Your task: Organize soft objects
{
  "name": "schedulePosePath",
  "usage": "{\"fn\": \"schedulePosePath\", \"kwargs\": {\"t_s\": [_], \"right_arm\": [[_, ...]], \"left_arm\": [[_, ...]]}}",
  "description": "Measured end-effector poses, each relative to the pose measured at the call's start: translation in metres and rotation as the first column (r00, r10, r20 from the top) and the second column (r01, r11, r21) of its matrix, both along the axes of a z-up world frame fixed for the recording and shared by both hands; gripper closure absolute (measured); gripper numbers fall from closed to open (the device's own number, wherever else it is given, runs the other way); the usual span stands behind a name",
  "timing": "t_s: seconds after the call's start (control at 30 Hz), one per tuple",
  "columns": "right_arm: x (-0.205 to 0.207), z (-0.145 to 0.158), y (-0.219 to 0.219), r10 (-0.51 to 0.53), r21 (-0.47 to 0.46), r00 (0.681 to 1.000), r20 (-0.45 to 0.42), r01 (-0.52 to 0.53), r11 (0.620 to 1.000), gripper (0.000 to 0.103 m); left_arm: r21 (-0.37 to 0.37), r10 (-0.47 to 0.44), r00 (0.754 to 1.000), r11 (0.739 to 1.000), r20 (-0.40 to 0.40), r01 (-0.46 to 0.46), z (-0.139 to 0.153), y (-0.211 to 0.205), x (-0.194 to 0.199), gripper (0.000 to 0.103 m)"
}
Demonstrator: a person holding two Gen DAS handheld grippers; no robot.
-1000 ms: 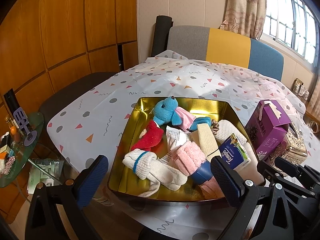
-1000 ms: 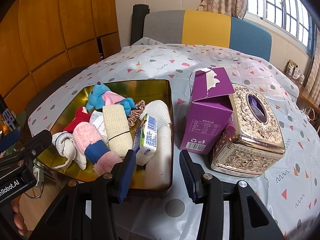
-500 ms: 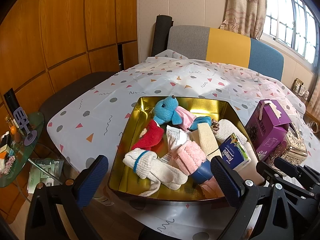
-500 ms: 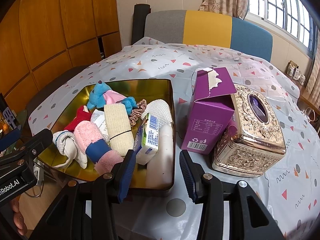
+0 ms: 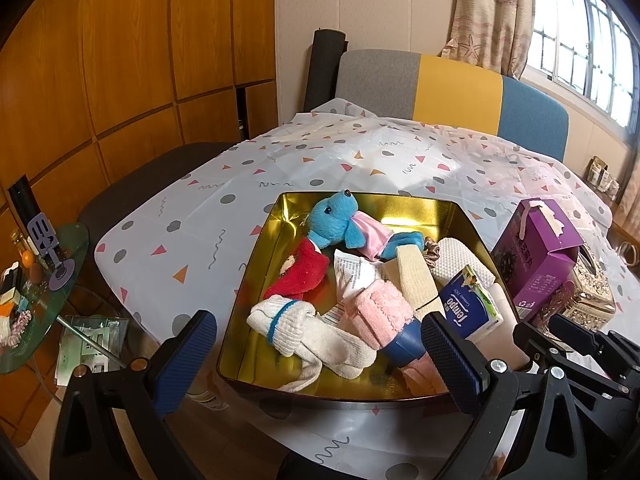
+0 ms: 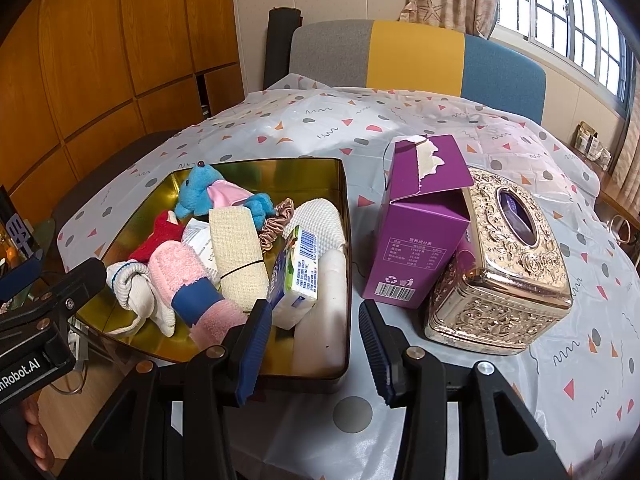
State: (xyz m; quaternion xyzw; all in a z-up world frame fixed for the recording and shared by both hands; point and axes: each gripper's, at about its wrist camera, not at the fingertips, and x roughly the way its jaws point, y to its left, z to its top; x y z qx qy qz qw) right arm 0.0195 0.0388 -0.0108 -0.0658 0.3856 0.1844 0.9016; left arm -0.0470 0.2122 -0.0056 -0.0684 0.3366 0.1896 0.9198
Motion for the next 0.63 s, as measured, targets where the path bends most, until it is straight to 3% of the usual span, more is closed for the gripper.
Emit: {"fn": "schedulePosePath", "kwargs": {"t_s": [0.47,0.63], "right_arm": [[-0.0014,-0.0012,-0.001,0.005,-0.003,1.0,-0.004,-0.005,1.0,0.057],[-0.002,-0.0007,-0.0027,0.004,-0.001,1.0,0.001,-0.004,1.0,0.057]], "left_arm": [[0.017,-0.003,1.0,1.0,0.021,0.003,0.0029,-0.0026,-0.0022,0.001],[-0.01,-0.02,1.0,1.0,0.012,0.02,0.002,-0.0015,-0.0005,0.001]]}}
